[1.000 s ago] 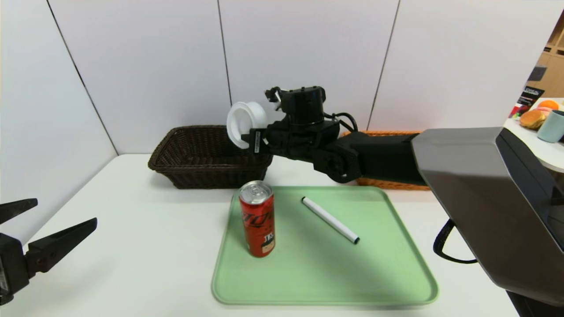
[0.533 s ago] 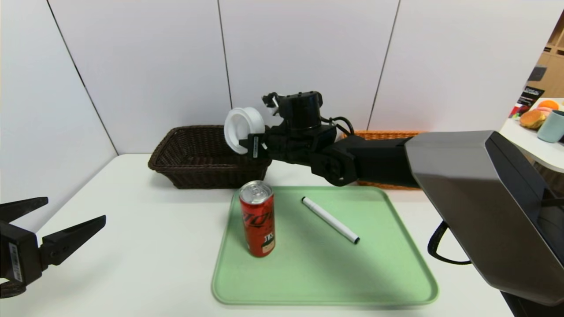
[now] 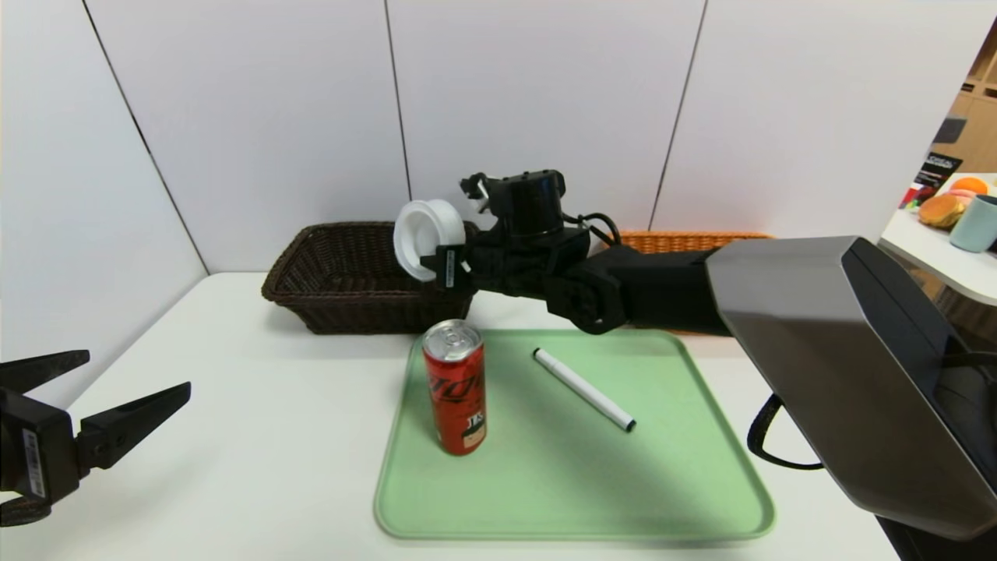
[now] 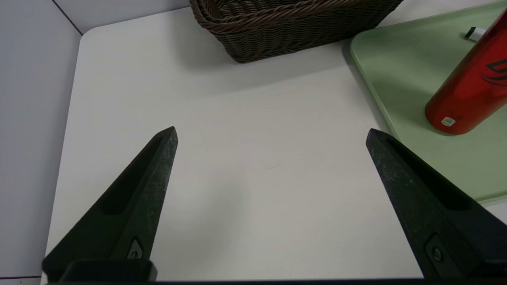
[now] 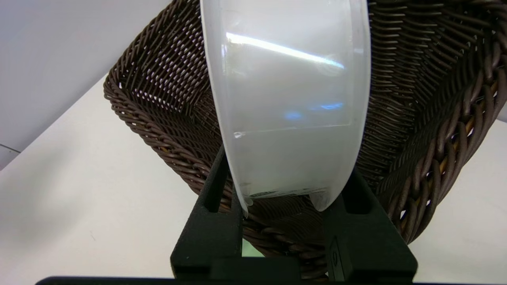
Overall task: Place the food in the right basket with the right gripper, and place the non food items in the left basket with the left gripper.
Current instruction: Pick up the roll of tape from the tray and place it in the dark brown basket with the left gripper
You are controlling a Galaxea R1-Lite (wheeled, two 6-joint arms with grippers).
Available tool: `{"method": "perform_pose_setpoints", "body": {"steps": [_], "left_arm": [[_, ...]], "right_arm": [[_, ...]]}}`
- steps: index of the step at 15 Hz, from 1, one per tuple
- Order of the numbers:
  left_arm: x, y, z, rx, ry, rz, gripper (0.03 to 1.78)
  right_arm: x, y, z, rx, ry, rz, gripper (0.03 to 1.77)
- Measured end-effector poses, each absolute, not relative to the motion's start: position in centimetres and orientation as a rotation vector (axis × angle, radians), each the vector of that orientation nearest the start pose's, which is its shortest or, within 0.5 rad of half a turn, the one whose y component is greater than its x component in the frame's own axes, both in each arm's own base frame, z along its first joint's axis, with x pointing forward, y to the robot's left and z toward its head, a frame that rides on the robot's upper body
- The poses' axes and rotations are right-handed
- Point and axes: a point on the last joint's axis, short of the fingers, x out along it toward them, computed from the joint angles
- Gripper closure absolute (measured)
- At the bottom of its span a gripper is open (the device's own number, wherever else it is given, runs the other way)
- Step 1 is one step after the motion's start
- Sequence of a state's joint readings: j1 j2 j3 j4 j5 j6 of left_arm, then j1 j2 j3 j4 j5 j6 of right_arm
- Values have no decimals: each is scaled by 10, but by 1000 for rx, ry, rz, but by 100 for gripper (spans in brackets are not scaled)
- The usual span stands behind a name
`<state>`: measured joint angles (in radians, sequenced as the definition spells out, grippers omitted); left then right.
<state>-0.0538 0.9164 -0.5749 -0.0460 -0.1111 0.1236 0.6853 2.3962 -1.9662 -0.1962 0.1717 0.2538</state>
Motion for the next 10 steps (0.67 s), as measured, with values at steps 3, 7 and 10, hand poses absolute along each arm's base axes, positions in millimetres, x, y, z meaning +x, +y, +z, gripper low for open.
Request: {"method": "perform_pose_setpoints", "body": {"steps": [3,7,10], "left_arm": [[105,-8,221,114,286,-183,12],[107,-9,220,114,292,-186,12],[107,-9,220,113,293,-190,12]], "right_arm": [[394,327,172,171,339,819,90],[394,328,171,172,340,819,57],[391,327,177,173,330,823,41]]}}
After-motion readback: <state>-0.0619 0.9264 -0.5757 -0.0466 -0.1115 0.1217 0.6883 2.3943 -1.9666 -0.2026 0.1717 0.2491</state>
